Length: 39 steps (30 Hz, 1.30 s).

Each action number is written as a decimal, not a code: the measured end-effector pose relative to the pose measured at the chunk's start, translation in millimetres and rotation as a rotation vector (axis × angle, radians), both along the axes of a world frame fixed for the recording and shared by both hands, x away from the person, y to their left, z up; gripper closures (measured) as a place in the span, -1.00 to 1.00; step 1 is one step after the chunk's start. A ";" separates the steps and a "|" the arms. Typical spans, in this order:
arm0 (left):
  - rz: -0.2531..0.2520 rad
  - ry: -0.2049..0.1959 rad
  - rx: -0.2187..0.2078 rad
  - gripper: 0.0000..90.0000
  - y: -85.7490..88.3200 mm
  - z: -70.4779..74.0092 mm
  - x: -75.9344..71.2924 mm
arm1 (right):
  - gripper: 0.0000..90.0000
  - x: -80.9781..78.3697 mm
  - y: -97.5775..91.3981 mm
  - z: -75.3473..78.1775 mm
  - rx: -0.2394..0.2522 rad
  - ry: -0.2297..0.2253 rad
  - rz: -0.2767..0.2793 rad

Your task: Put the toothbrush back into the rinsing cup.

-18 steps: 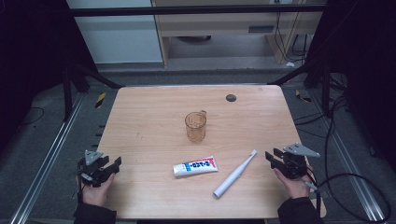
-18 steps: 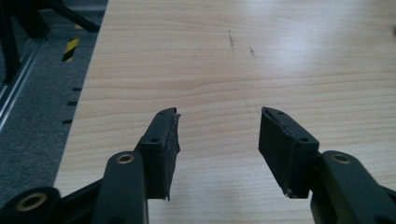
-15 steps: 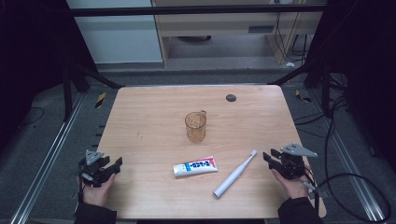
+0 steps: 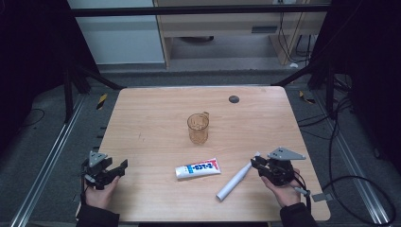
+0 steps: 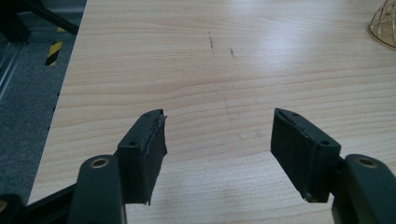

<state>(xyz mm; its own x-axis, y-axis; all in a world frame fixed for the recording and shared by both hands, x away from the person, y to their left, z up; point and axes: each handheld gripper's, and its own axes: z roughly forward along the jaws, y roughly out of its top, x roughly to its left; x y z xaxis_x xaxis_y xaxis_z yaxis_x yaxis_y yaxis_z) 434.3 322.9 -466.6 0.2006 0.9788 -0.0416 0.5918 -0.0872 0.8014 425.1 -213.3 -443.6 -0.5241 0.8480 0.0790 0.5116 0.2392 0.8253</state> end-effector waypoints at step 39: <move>-0.008 0.021 0.019 -0.22 -5.4 -2.4 2.2 | 1.00 -10.3 82.5 -30.5 -0.062 0.157 0.241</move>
